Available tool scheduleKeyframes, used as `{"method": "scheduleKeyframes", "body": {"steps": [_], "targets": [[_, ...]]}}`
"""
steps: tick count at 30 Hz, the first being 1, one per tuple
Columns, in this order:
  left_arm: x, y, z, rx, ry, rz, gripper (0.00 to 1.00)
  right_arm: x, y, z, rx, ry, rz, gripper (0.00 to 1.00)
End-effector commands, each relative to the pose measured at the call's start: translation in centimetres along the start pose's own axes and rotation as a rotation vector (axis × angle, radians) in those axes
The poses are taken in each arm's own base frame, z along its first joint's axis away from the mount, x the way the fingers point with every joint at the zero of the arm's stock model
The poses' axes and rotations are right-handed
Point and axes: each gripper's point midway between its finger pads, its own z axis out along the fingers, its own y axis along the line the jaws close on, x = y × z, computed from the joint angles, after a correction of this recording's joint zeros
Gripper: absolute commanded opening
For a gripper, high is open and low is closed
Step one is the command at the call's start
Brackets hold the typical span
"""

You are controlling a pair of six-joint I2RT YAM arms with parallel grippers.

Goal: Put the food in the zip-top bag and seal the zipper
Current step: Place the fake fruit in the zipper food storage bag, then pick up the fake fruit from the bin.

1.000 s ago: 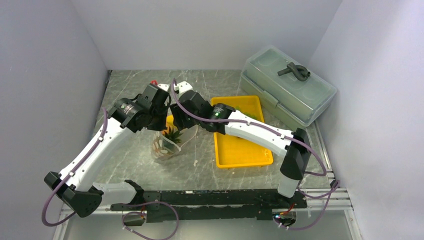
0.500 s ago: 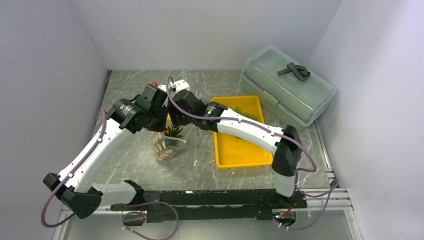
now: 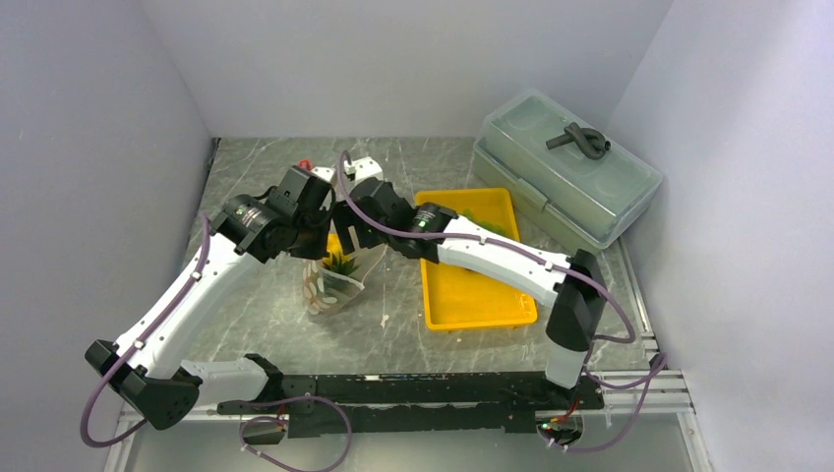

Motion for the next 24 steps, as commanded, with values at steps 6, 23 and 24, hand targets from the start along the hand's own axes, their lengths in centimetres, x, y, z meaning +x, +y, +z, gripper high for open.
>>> {"method": "scheduleKeyframes", "body": {"steps": [6, 23, 24], "targets": [[-0.5, 0.0, 0.0, -0.001, -0.031, 0.005, 0.0, -4.7, -1.0, -6.6, -0.038, -0.19, 0.079, 0.86], [-0.8, 0.0, 0.1, -0.007, -0.033, -0.001, 0.0, -2.5, -10.2, -13.1, 0.168, -0.251, 0.131, 0.87], [-0.8, 0.0, 0.1, -0.007, -0.033, -0.001, 0.0, -2.0, -10.8, -13.2, 0.181, -0.247, 0.137, 0.87]]}}
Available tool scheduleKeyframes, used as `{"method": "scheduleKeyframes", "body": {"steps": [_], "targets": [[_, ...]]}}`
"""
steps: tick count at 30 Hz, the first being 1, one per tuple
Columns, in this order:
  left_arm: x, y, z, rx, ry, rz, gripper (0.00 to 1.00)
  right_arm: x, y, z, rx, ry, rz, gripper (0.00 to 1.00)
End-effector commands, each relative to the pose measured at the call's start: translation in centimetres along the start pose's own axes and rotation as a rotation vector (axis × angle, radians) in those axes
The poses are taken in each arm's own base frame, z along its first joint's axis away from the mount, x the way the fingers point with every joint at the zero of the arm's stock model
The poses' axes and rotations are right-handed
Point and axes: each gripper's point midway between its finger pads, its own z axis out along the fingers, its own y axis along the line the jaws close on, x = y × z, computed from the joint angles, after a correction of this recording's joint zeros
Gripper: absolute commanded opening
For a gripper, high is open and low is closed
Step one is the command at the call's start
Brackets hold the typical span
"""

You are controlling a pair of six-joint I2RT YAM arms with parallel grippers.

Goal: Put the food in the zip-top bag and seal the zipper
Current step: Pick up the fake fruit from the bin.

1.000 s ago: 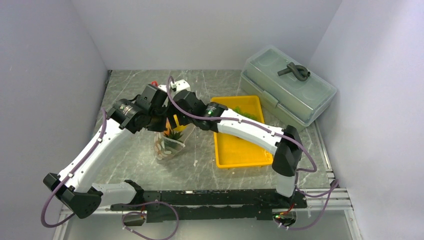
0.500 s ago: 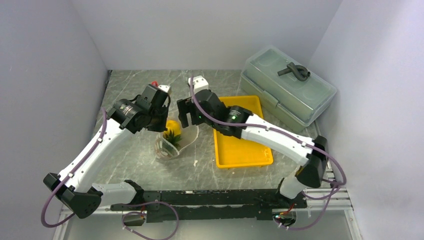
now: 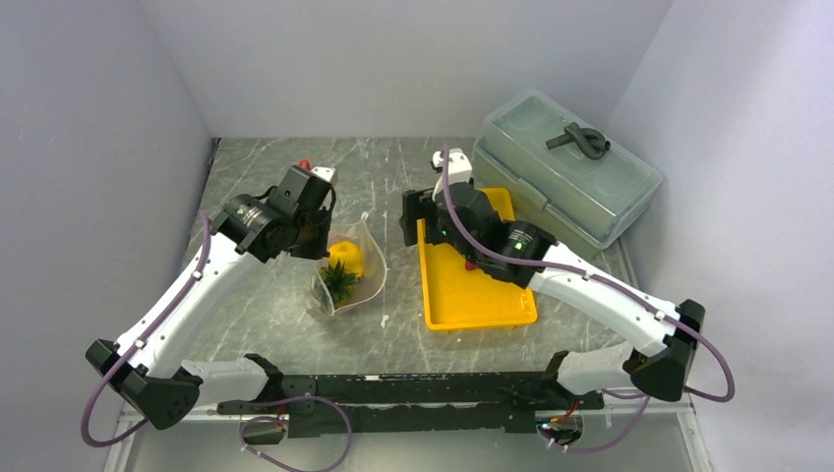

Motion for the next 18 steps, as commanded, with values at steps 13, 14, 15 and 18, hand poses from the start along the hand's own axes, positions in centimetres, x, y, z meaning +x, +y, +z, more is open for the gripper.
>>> {"method": "scheduleKeyframes", "body": {"steps": [13, 14, 15, 18], "targets": [[-1.1, -0.4, 0.2, 0.012, -0.036, -0.005, 0.0, 6.7, -10.3, -2.2, 0.228, 0.132, 0.16, 0.88], [-1.1, -0.5, 0.2, 0.014, -0.036, -0.005, 0.0, 7.2, -10.8, -2.1, 0.242, 0.141, 0.167, 0.88], [-1.1, -0.5, 0.2, 0.015, -0.038, -0.007, 0.0, 7.6, -11.2, -2.0, 0.261, 0.151, 0.174, 0.88], [-1.0, -0.5, 0.2, 0.016, -0.036, -0.007, 0.0, 9.0, -12.5, -1.5, 0.327, 0.186, 0.191, 0.89]]}}
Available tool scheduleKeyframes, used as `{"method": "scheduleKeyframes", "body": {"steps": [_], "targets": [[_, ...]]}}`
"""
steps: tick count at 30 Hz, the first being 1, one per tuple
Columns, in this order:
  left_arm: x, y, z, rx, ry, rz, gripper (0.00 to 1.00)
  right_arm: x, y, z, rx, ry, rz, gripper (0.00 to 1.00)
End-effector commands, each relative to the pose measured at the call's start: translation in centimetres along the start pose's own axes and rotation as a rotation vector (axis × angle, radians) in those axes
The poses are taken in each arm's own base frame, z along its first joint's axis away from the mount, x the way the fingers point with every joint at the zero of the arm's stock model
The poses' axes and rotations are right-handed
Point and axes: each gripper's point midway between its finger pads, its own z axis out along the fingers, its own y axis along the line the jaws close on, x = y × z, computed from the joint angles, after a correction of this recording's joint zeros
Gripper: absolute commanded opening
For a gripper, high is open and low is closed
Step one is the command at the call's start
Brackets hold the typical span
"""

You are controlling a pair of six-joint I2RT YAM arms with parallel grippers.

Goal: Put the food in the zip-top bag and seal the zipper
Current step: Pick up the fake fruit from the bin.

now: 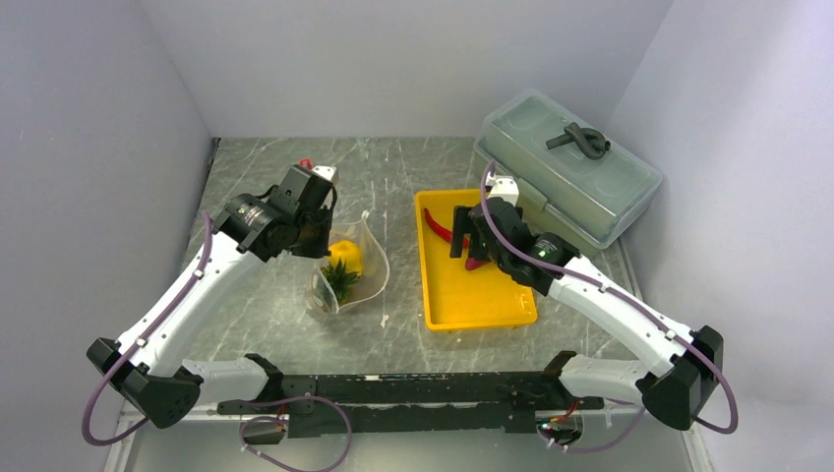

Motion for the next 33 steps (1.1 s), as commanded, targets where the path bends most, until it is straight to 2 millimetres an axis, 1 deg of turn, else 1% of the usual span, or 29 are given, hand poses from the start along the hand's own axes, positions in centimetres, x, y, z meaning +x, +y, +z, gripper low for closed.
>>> {"method": "scheduleKeyframes", "body": {"steps": [1, 3, 5, 11, 19, 25, 26, 28, 33], "targets": [[-0.8, -0.4, 0.0, 0.015, -0.036, -0.006, 0.0, 1.2, -1.4, 0.8, 0.07, 0.039, 0.051, 0.91], [-0.8, -0.2, 0.0, 0.01, -0.037, -0.005, 0.0, 1.9, -1.6, 1.5, 0.089, 0.062, 0.037, 0.94], [-0.8, -0.1, -0.1, 0.005, -0.036, -0.002, 0.0, 2.7, -2.2, 2.4, 0.125, 0.078, 0.048, 0.99], [-0.8, 0.2, -0.5, -0.006, -0.038, 0.005, 0.0, 3.9, -3.5, 4.9, 0.175, 0.119, 0.138, 1.0], [-0.6, 0.3, -0.4, -0.007, -0.032, 0.006, 0.0, 4.5, -5.5, 7.8, 0.245, 0.16, 0.271, 1.0], [-0.4, 0.5, -0.4, -0.014, -0.031, 0.007, 0.0, 4.0, -5.5, 9.1, 0.258, 0.155, 0.337, 1.0], [-0.3, 0.5, -0.4, -0.014, -0.029, 0.006, 0.0, 3.9, -5.7, 9.3, 0.268, 0.15, 0.349, 0.99], [-0.2, 0.5, -0.3, -0.016, -0.027, 0.005, 0.0, 3.8, -6.0, 9.7, 0.288, 0.139, 0.382, 0.94], [-0.2, 0.8, -0.5, -0.027, -0.03, 0.004, 0.0, 4.3, -6.8, 10.7, 0.346, 0.154, 0.456, 0.84]]}}
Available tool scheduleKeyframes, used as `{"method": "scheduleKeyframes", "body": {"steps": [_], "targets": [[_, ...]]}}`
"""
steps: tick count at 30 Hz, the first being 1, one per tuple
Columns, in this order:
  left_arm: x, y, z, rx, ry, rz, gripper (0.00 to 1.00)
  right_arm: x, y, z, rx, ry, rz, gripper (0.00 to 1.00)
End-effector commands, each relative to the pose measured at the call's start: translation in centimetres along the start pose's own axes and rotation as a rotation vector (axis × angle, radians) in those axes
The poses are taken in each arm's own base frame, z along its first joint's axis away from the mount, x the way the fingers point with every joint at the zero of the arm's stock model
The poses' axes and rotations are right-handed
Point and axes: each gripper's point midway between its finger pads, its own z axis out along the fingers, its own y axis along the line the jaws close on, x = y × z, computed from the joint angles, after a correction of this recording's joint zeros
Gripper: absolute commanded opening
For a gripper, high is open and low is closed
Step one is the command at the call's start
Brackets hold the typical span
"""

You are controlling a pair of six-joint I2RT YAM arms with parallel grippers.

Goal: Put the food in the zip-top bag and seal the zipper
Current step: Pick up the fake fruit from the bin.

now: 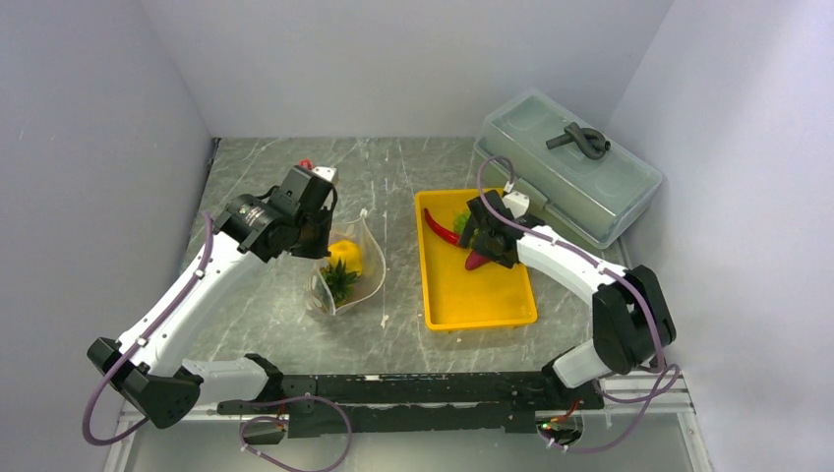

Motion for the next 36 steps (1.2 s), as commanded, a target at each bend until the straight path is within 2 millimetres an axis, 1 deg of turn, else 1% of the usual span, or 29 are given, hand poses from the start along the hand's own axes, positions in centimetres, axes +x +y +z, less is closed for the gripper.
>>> {"method": "scheduleKeyframes", "body": {"steps": [1, 6, 10, 19, 27, 32, 36], "targets": [[-0.2, 0.8, -0.7, -0.025, -0.031, 0.003, 0.0, -2.1, 1.0, 0.6, 0.02, -0.046, 0.129, 0.82], [-0.1, 0.9, -0.7, -0.032, -0.029, 0.004, 0.0, -1.9, 0.2, 1.9, 0.086, -0.034, 0.168, 0.77], [-0.2, 0.9, -0.6, -0.032, -0.029, 0.004, 0.0, -1.6, 0.0, 2.9, 0.093, -0.027, 0.201, 0.73], [-0.2, 1.0, -0.5, -0.038, -0.028, 0.009, 0.0, -1.6, -0.7, 4.0, 0.133, -0.029, 0.241, 0.72], [-0.2, 1.1, -0.6, -0.041, -0.029, 0.009, 0.0, -0.9, -1.2, 5.1, 0.172, -0.01, 0.239, 0.69], [-0.1, 1.1, -0.6, -0.045, -0.028, 0.009, 0.0, -0.6, -1.4, 5.3, 0.17, -0.003, 0.234, 0.6], [-0.2, 1.1, -0.6, -0.043, -0.031, 0.008, 0.0, -0.8, -1.6, 5.0, 0.173, -0.013, 0.233, 0.46]]}}
